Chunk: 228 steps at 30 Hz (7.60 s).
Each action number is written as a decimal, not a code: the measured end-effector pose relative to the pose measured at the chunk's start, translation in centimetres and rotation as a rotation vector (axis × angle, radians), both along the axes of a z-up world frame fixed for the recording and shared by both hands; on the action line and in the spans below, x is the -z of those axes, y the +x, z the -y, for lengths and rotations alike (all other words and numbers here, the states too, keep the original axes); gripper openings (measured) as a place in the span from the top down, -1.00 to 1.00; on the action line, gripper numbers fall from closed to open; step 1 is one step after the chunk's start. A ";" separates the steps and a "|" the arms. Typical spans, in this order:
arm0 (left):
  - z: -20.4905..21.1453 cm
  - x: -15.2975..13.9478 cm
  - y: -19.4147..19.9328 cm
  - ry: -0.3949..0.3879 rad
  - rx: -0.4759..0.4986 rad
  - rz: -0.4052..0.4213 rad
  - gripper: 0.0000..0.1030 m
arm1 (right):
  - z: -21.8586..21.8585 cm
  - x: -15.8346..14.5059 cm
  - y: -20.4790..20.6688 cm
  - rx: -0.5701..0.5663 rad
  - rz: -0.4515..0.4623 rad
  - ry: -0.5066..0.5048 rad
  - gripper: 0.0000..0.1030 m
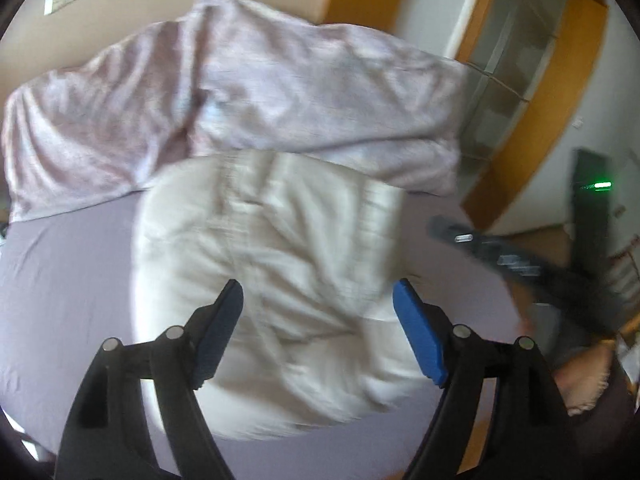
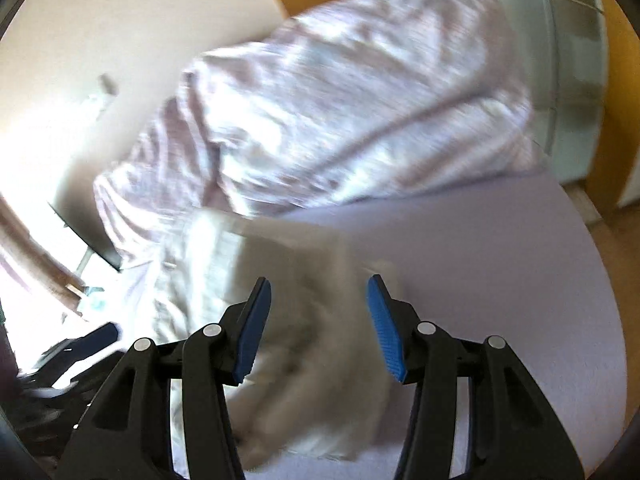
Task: Fold large clothes
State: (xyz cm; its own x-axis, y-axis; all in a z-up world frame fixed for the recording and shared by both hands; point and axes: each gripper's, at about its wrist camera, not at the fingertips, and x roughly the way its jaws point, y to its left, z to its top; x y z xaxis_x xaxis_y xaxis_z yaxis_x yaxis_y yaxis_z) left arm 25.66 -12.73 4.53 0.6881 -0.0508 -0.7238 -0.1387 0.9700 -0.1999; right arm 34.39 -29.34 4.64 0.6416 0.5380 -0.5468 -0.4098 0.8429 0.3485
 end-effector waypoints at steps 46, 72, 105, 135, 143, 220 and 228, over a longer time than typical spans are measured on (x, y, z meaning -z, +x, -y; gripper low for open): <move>-4.5 8.6 8.3 0.230 -0.105 -0.098 -0.80 | -5.2 10.9 5.0 -0.001 -0.185 -0.127 0.30; -5.1 12.2 8.8 0.271 -0.152 -0.022 -0.97 | -6.9 11.3 6.7 0.000 -0.170 -0.185 0.29; -6.8 10.5 6.3 0.238 -0.148 0.057 -0.96 | -4.7 6.8 5.9 0.147 -0.035 -0.156 0.30; -9.3 13.0 6.2 0.110 -0.134 0.027 -0.97 | -5.7 11.9 7.4 0.176 -0.054 -0.256 0.29; -9.1 13.2 6.0 0.121 -0.132 0.038 -0.97 | -5.7 12.1 7.0 0.195 -0.010 -0.242 0.29; -10.0 12.9 4.3 0.085 -0.080 0.010 -0.97 | -2.0 14.2 4.0 0.110 -0.131 -0.106 0.20; -11.6 10.9 3.4 0.022 -0.063 -0.052 -0.96 | 0.8 11.1 3.8 0.077 -0.204 -0.015 -0.88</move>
